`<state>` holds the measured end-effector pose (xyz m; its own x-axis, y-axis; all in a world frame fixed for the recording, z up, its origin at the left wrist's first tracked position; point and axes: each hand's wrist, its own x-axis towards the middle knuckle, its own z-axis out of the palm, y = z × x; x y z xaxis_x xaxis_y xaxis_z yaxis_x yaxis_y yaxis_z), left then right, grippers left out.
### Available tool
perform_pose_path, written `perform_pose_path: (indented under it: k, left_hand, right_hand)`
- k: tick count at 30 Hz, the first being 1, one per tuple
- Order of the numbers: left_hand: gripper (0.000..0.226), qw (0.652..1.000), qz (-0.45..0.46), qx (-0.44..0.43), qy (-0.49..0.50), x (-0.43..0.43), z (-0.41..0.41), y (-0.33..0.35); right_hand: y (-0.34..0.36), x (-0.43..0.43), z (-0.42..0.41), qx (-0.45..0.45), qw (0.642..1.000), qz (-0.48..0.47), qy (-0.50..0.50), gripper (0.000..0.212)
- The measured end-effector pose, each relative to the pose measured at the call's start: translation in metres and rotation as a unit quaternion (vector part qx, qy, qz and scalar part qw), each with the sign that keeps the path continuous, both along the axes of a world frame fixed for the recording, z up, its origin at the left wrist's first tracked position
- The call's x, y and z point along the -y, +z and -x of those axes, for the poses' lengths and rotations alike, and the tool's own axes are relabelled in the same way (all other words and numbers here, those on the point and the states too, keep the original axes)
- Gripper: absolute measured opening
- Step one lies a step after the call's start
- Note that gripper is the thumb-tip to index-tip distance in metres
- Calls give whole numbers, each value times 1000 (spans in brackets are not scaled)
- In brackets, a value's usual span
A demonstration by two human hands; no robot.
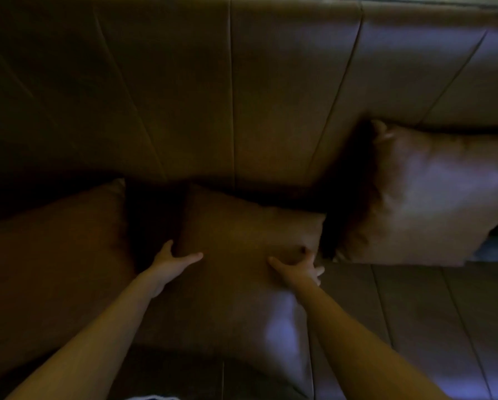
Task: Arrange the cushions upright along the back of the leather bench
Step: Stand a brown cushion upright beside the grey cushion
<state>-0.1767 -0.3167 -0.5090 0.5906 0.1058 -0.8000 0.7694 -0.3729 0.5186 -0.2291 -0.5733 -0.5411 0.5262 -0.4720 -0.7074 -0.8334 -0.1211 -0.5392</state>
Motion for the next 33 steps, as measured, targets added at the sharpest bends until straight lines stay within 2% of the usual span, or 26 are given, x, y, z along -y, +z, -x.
perform_pose_path:
  k: [8,12,17,21,28,33]
  left_hand:
    - [126,999,-4,-4,-48,-1,-24,-24]
    - [130,999,3,-14,-46,-3,-33,-28]
    - [139,999,3,9,-44,-5,-26,-20]
    - [131,999,4,41,-24,-2,-19,-10]
    - [133,989,43,141,34,16,-33,26]
    - [132,974,31,217,56,36,-55,42]
  right_hand:
    - [-24,10,10,26,995,-81,-61,135]
    - [-31,13,11,17,992,-85,-87,135]
    - [-23,9,18,56,989,-97,-100,133]
    - [-4,13,21,93,985,-107,-93,128]
    - [53,38,-17,191,972,-113,-78,126]
    - [83,61,-54,238,965,-93,-51,125]
